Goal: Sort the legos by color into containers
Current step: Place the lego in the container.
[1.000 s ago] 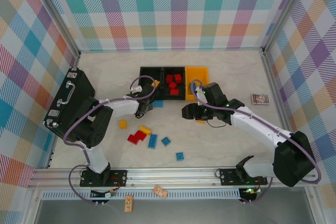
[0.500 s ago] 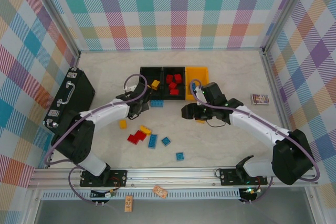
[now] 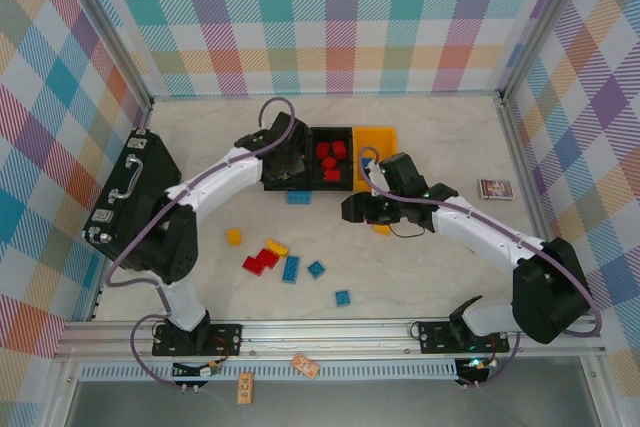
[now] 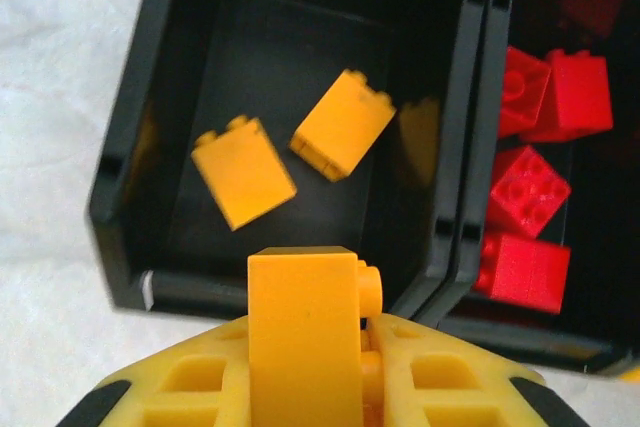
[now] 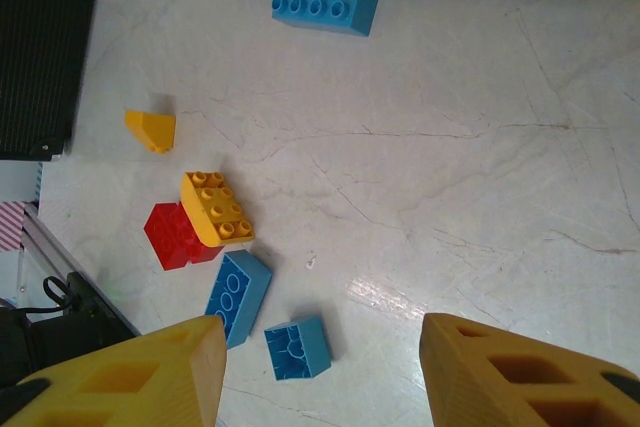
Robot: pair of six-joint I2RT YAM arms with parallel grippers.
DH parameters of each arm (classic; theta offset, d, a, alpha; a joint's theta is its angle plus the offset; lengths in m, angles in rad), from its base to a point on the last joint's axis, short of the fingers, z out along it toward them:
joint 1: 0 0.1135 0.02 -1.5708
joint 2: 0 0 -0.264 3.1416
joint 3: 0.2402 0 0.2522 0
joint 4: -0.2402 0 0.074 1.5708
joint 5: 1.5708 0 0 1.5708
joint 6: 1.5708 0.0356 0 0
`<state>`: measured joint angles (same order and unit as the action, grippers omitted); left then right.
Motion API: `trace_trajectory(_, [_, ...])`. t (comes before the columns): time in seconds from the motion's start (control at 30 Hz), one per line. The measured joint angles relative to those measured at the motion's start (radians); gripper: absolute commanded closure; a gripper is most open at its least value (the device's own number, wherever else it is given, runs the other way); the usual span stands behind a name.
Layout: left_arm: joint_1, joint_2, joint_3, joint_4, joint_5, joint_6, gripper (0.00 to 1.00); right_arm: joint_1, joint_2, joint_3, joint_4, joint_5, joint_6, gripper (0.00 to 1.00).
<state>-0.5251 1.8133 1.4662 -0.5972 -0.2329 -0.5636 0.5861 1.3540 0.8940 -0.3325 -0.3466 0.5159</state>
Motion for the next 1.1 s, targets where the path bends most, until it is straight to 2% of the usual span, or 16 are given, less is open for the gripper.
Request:
trace_trajectory(0.2, [0.041,0.179,0.173,-0.064,0.008,0.008,0.81,0.0,-0.007,0.0,0.002,-0.001,0.0,0.46])
trace_trajectory(0.47, [0.082,0.322,0.361,-0.134,0.006,0.013,0.79,0.0,-0.025,-0.003,0.002,0.007,0.0,0.46])
trace_trajectory(0.83, [0.087,0.426,0.464,-0.186,-0.015,0.015,0.75,0.0,-0.025,-0.004,0.002,0.014,0.0,0.46])
trace_trajectory(1.1, [0.089,0.446,0.48,-0.209,-0.023,0.012,0.55,0.0,-0.026,-0.004,0.002,0.017,0.0,0.46])
